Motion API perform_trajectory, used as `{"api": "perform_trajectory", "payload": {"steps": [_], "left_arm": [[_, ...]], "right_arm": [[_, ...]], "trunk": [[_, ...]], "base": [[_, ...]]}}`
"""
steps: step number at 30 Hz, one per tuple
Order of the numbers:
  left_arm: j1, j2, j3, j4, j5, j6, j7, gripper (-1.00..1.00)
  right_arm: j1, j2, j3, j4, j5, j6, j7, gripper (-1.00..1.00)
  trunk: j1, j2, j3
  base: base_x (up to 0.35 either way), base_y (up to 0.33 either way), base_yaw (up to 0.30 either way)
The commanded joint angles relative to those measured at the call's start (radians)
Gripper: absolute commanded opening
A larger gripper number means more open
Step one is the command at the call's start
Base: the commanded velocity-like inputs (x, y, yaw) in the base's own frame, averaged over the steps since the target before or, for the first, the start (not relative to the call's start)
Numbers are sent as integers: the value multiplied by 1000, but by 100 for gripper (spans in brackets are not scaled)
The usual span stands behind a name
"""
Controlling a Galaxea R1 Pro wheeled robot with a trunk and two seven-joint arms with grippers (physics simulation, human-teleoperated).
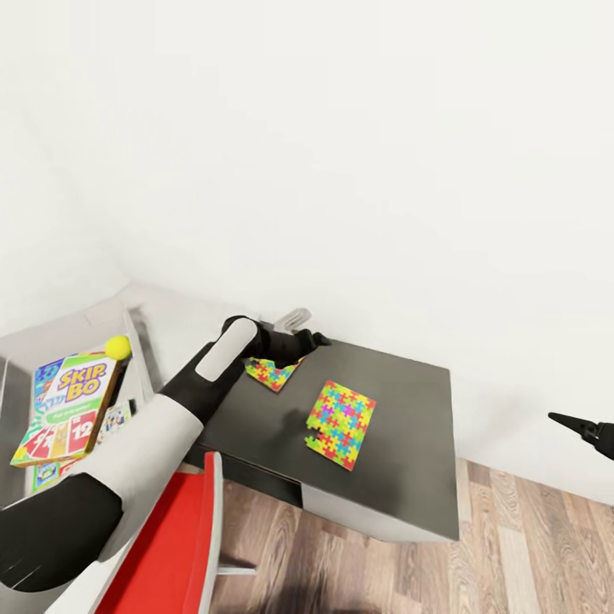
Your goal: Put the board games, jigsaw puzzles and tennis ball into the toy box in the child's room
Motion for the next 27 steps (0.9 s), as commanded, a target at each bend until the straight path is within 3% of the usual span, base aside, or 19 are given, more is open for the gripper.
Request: {"api": "perform_trajectory", "payload": {"steps": [1,3,6,27], "left_arm": [[-1,0,-1,-1,11,-1,10,100],[-3,0,-16,8,9,0,12,100],[-7,10,-14,8,18,6,19,100],[-7,9,-14,7,18,6,20,100]], "right_arm": [[-1,0,-1,0,6,5,8,100],[-1,4,-1,7,7,5,8,100],[-12,8,-3,6,6,5,6,100],[-21,8,-3,6,6,5,6,100]], "trunk": [[1,-2,-2],[1,-2,-1],[1,-2,-1],[1,-2,-1]], "base": [[0,0,-85],[0,0,-61],[0,0,-18],[0,0,0]]}}
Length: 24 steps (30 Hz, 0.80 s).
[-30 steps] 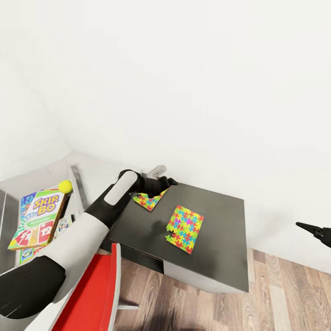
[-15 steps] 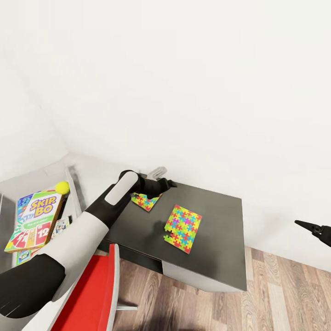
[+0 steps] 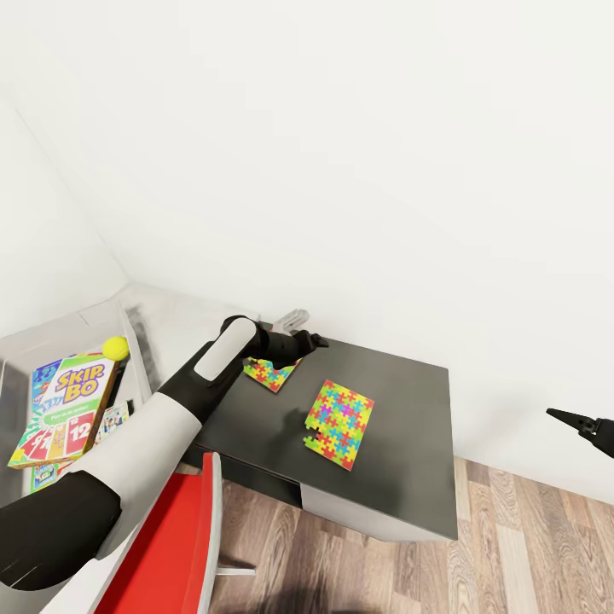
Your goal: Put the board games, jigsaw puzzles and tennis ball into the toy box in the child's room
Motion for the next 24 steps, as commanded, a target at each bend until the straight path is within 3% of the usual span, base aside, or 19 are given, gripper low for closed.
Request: {"api": "perform_trajectory", "payload": {"steps": [1,24], "left_arm": [[-1,0,-1,-1,10,-1,10,100],[-1,0,-1,-1,10,-1,10,100]], "right_arm": [[-1,0,-1,0,6,5,8,100],[-1,0,-1,0,6,5,8,100]], "trunk": [[1,-2,-2],[1,-2,-2]], "base": [[0,0,0],[0,0,0]]}}
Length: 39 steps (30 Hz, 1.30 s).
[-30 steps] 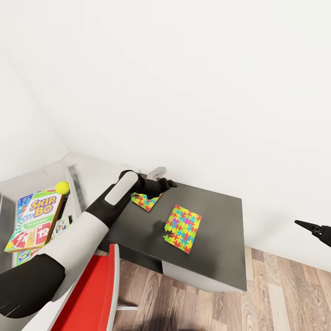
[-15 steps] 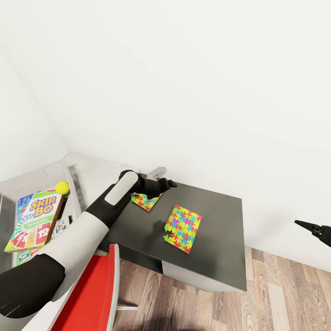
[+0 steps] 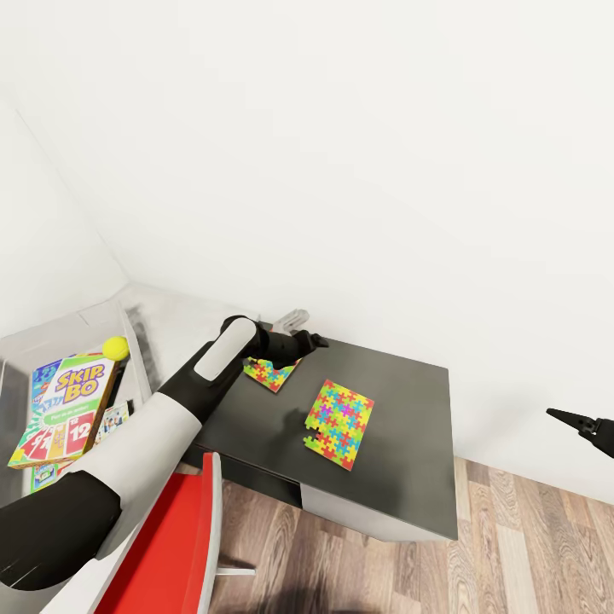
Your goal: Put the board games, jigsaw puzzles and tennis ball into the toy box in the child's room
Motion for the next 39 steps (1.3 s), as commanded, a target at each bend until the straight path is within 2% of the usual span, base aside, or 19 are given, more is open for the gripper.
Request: {"api": "perform_trajectory", "payload": {"steps": [1,15,39], "left_arm": [[-1,0,-1,-1,10,-1,10,100],[10,-12,7,-5,9,3,11,100],[18,-16,10,-4,8,3,7,100]], "right_arm": [[-1,0,-1,0,6,5,8,100],[-17,-2,-5,-13,3,5,5,100],[-23,-3,-7,-18,3,5,4,100]], "trunk": [[1,-2,-2],[1,-2,-9],[1,-2,-45]], "base": [[0,0,0],[0,0,0],[0,0,0]]}}
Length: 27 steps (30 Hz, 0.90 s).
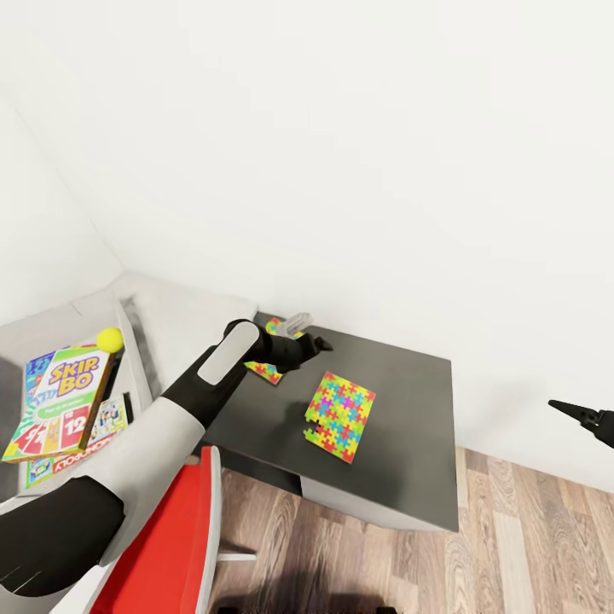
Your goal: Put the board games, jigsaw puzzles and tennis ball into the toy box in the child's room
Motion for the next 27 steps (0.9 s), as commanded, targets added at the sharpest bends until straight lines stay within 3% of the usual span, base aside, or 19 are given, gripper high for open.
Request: {"api": "perform_trajectory", "payload": {"steps": [1,20,27], "left_arm": [[-1,0,-1,-1,11,-1,10,100],[-1,0,0,5,10,-2,13,100],[-6,2,2,55,9,-4,15,100]], "right_arm": [[-1,0,-1,0,6,5,8,100],[-1,0,0,0,6,5,8,100],[-1,-1,0,0,6,5,8,100]], "trunk": [[0,-2,-3],[0,-2,-34],[0,-2,-46]], "base": [[0,0,0],[0,0,0],[0,0,0]]}}
